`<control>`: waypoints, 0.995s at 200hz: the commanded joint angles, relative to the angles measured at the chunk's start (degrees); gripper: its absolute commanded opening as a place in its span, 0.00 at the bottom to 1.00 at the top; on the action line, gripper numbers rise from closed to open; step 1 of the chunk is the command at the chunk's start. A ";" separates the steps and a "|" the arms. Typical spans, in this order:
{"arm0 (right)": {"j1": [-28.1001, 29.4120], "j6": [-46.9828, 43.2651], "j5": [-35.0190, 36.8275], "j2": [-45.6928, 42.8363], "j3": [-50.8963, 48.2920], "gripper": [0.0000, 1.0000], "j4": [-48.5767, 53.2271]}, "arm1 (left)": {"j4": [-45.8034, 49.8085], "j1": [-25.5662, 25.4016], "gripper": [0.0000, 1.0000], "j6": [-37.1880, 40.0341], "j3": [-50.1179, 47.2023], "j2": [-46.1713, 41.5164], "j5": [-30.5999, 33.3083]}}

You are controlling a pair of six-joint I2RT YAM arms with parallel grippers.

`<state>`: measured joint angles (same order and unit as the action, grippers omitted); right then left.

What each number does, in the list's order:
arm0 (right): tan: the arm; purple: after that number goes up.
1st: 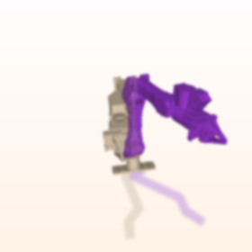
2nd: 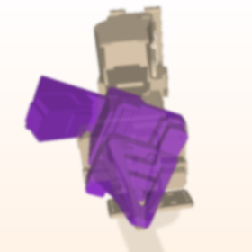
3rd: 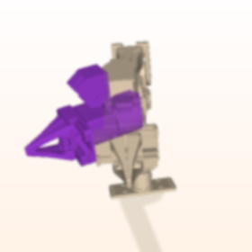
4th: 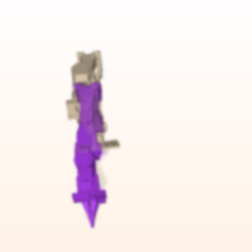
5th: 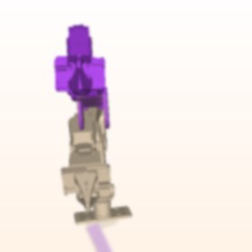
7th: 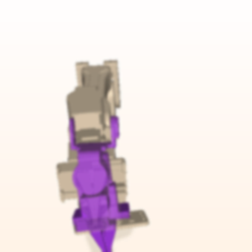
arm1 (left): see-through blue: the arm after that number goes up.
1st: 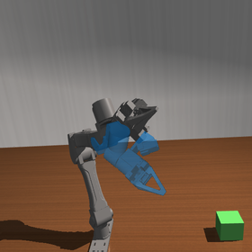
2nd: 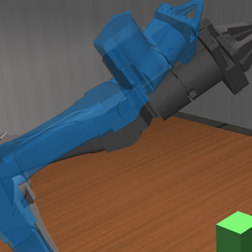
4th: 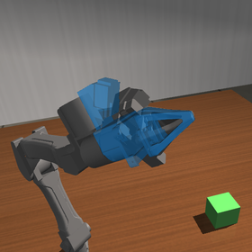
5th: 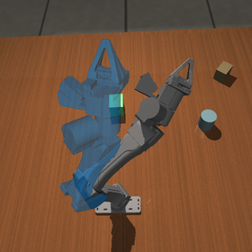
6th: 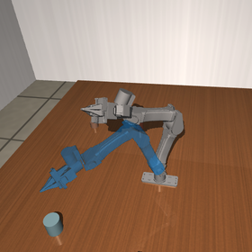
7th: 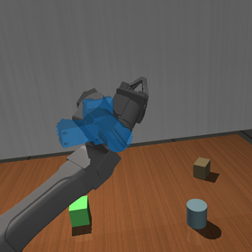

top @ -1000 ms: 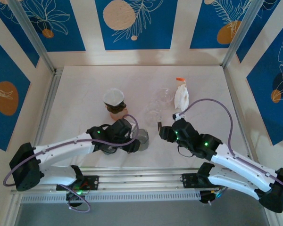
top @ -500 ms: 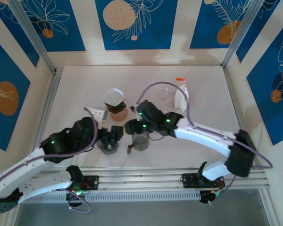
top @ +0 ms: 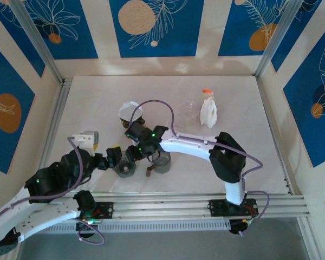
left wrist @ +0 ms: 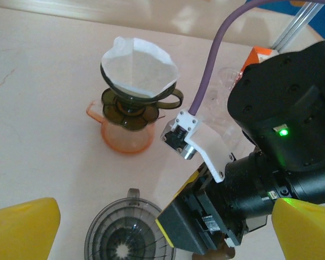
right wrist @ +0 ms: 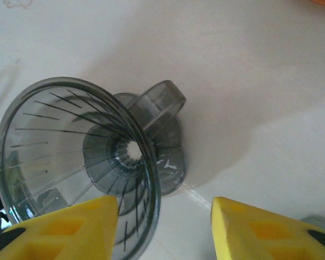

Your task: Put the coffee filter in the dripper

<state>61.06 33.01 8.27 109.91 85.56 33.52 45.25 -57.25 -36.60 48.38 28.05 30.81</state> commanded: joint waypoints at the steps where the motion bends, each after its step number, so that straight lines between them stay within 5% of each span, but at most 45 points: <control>1: 0.09 -0.43 -2.64 2.08 3.27 0.44 1.91 | 0.71 -0.23 1.00 -1.18 -0.90 -1.70 2.10; 82: 0.30 0.12 -5.95 2.09 4.22 0.00 -1.38 | 1.24 -0.23 1.00 -1.48 -1.36 -4.10 2.76; 139: -1.68 1.55 -6.55 -10.49 2.30 0.00 2.32 | 0.61 -0.23 1.00 -4.01 -2.74 -6.65 5.40; 199: -7.64 3.94 -7.21 -23.95 -2.19 0.00 17.33 | -3.14 -0.23 1.00 -4.90 -6.16 -6.00 5.36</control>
<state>55.48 35.27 2.59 89.62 85.93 41.78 44.71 -57.25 -40.36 43.35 21.74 34.83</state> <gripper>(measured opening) 0.068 0.998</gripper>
